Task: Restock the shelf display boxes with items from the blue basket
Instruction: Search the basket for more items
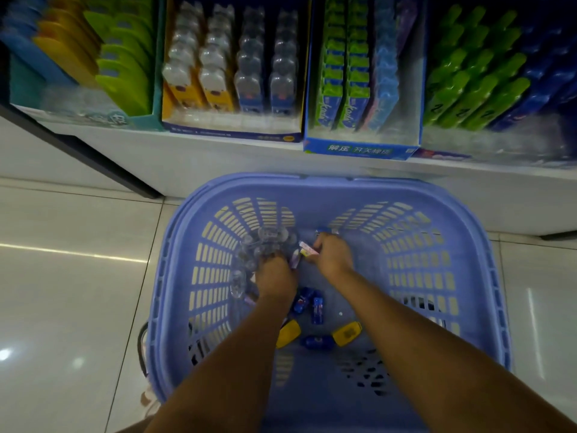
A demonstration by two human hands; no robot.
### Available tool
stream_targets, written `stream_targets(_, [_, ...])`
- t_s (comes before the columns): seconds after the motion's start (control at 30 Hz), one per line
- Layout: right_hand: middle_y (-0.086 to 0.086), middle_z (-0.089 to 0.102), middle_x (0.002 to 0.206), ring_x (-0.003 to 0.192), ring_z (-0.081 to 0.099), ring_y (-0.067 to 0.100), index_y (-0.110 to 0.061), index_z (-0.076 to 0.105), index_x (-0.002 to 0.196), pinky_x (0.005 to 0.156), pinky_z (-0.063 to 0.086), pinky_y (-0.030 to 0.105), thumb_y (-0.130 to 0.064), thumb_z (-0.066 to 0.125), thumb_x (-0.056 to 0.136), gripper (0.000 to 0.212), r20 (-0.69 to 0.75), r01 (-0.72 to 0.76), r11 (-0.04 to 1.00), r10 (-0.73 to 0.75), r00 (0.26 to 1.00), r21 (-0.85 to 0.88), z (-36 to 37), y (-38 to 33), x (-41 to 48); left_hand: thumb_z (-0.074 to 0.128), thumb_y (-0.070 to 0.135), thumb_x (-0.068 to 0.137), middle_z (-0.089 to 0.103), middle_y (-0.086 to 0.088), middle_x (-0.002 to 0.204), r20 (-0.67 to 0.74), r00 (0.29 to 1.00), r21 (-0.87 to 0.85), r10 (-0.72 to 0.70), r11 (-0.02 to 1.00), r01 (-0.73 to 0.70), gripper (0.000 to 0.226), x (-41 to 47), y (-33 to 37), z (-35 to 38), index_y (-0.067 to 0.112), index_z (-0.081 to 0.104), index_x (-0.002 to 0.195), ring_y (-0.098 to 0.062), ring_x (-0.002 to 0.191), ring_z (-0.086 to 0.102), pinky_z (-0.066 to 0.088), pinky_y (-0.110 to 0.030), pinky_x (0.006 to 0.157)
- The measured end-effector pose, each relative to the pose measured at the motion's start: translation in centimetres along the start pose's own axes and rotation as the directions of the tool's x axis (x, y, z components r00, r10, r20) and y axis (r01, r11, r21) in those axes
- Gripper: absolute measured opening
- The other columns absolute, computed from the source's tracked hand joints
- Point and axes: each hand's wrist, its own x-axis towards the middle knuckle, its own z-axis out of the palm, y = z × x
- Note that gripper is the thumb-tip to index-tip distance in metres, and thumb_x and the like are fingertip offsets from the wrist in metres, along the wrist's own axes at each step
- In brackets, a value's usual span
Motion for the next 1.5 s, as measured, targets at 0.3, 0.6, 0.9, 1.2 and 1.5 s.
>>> stream_targets(0.3, [0.005, 0.064, 0.070, 0.051, 0.059, 0.001, 0.000, 0.053, 0.124, 0.054, 0.050, 0.016, 0.002, 0.057, 0.090, 0.035, 0.132, -0.020, 0.766, -0.085, 0.988, 0.642, -7.5, 0.7, -4.3, 0.067, 0.017, 0.085, 0.064, -0.032, 0.085, 0.068, 0.998, -0.551, -0.012, 0.833, 0.048, 0.027, -1.8, 0.4, -4.6, -0.002, 0.058, 0.067, -0.040, 0.086, 0.062, 0.047, -0.041, 0.071])
stream_targets(0.6, [0.011, 0.062, 0.075, 0.059, 0.063, 0.013, -0.011, 0.060, 0.107, 0.059, 0.051, 0.020, 0.000, 0.052, 0.093, 0.019, -0.268, 0.369, 0.563, -0.257, 0.929, 0.740, -16.7, -2.9, -12.2, 0.068, 0.000, 0.079, 0.063, -0.012, 0.073, 0.016, 0.967, -0.959, 0.255, 0.277, -0.057, 0.021, -7.5, 4.3, -11.9, 0.010, 0.051, 0.071, -0.018, 0.068, 0.064, 0.052, -0.022, 0.060])
stream_targets(0.9, [0.005, 0.056, 0.045, 0.030, 0.049, 0.015, -0.013, 0.056, 0.066, 0.035, 0.038, 0.018, -0.035, 0.081, 0.069, 0.033, -0.583, 0.566, 0.665, -0.235, 0.778, 0.487, -23.4, -6.8, -14.3, 0.051, 0.006, 0.093, 0.060, 0.000, 0.057, -0.094, 0.906, -0.986, 0.413, 0.085, -0.141, 0.012, -12.3, 7.3, -17.0, 0.002, 0.056, 0.083, -0.012, 0.053, 0.061, 0.055, -0.024, 0.057])
stream_targets(1.2, [0.006, 0.070, 0.078, 0.065, 0.061, 0.011, -0.005, 0.069, 0.103, 0.070, 0.053, 0.027, -0.028, 0.071, 0.083, 0.031, -0.502, 0.520, 0.840, -0.520, 0.691, -0.155, -27.2, -10.2, -11.0, 0.054, 0.013, 0.095, 0.063, -0.003, 0.073, -0.162, 0.931, -0.964, 0.327, 0.148, -0.220, 0.014, -13.1, 5.8, -18.4, 0.004, 0.061, 0.089, -0.010, 0.057, 0.059, 0.056, -0.021, 0.062])
stream_targets(1.5, [0.012, 0.073, 0.101, 0.089, 0.067, 0.021, -0.004, 0.072, 0.105, 0.082, 0.048, 0.026, -0.027, 0.068, 0.084, 0.030, -0.289, 0.492, 0.789, -0.600, 0.746, -0.368, -28.0, -11.7, -10.8, 0.058, 0.012, 0.093, 0.069, -0.006, 0.084, -0.204, 0.920, -0.935, 0.334, 0.212, -0.285, 0.010, -13.2, 6.1, -18.4, 0.005, 0.063, 0.096, -0.014, 0.073, 0.065, 0.056, -0.019, 0.067])
